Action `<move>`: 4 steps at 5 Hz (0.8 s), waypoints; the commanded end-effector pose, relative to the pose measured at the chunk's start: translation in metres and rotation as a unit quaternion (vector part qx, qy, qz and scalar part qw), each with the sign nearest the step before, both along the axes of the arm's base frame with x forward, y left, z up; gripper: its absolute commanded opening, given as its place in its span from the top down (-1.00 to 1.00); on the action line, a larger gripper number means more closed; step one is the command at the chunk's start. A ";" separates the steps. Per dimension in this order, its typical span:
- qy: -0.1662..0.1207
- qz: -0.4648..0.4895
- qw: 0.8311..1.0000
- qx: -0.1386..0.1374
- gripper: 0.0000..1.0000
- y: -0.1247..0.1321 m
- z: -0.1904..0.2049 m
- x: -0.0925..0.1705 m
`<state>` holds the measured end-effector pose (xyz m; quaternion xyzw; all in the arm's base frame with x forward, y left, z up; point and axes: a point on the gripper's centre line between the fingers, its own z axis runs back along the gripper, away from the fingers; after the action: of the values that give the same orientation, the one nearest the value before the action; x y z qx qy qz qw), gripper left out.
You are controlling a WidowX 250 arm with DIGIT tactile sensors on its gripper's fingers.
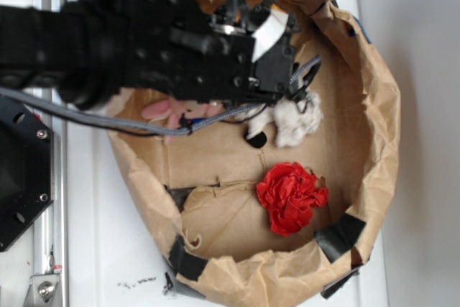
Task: Grab the green sponge.
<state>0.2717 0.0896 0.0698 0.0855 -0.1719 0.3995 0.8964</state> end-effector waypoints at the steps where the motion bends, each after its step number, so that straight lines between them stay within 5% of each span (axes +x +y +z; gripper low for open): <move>1: 0.018 -0.151 0.984 -0.093 1.00 -0.016 0.079 -0.017; 2: 0.063 -0.212 0.967 -0.126 1.00 -0.023 0.091 -0.017; 4: 0.077 -0.287 0.949 -0.104 1.00 -0.045 0.097 -0.012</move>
<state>0.2522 0.0313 0.1473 -0.0326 -0.0503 0.1379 0.9886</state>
